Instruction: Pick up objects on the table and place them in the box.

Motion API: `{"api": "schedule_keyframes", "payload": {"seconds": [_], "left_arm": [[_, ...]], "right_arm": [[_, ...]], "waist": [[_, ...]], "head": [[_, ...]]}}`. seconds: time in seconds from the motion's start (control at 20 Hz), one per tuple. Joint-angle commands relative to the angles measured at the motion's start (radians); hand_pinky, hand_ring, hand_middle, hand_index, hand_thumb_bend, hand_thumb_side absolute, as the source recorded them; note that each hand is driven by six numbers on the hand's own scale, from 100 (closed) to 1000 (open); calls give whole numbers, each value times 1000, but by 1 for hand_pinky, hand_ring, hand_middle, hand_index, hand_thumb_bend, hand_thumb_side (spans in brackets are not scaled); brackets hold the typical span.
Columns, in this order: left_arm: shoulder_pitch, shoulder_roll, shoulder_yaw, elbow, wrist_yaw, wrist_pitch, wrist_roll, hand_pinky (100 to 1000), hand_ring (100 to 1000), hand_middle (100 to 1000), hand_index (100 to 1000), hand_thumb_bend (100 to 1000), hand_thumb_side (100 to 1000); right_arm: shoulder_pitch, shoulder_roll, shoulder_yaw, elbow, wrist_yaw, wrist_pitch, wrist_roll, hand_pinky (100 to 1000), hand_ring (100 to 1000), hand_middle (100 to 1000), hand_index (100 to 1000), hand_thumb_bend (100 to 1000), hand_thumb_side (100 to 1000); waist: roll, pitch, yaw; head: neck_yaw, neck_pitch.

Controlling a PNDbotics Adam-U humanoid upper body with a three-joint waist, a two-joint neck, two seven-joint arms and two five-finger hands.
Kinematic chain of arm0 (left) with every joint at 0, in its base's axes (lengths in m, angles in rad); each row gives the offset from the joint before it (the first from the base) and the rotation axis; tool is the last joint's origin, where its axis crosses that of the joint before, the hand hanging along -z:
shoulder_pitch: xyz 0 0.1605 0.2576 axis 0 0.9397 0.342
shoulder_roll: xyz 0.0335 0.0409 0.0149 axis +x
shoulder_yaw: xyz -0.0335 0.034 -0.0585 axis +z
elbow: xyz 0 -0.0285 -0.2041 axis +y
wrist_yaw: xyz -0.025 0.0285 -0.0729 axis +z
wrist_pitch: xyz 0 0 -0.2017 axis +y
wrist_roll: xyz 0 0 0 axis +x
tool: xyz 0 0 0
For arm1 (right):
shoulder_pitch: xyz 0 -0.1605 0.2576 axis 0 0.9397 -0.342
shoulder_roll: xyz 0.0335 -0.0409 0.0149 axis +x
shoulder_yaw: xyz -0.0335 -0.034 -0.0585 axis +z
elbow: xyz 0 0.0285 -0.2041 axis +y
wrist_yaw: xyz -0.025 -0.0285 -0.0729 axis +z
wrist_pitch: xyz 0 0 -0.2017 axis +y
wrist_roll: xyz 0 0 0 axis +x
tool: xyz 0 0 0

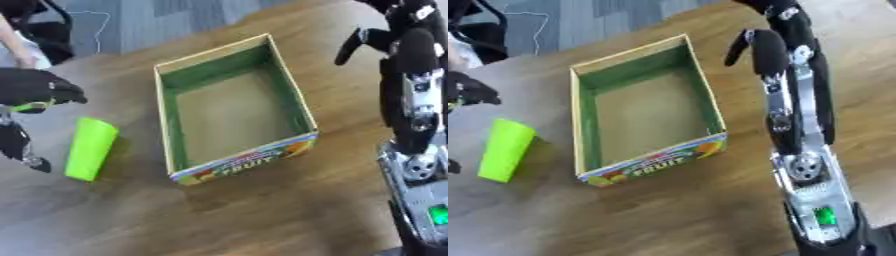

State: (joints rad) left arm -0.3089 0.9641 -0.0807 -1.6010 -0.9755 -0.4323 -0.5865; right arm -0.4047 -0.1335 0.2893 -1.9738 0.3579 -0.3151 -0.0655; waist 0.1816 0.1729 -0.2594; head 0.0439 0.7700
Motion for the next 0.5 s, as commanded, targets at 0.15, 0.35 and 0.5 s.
{"api": "schedule_keyframes", "payload": {"seconds": [0.15,0.35,0.5], "left_arm": [[-12,14,16,10,-13,-6,28,1000,988,950,1000,1000,511],[1,7,14,20,35,-3,24,1000,985,960,1000,1000,511],[8,4,12,30,80,3,6,1000,988,974,1000,1000,515]], "right_arm": [[-13,-5,4,-13,-5,-1,5,349,832,791,951,250,1000],[-13,-6,3,-13,-6,-1,6,348,832,791,951,253,1000],[-12,-6,3,-13,-6,-1,7,346,832,790,952,257,1000]], "waist": [[-2,-10,1],[0,-6,2],[1,-5,2]], "head": [[-2,0],[-3,0],[-3,0]]}}
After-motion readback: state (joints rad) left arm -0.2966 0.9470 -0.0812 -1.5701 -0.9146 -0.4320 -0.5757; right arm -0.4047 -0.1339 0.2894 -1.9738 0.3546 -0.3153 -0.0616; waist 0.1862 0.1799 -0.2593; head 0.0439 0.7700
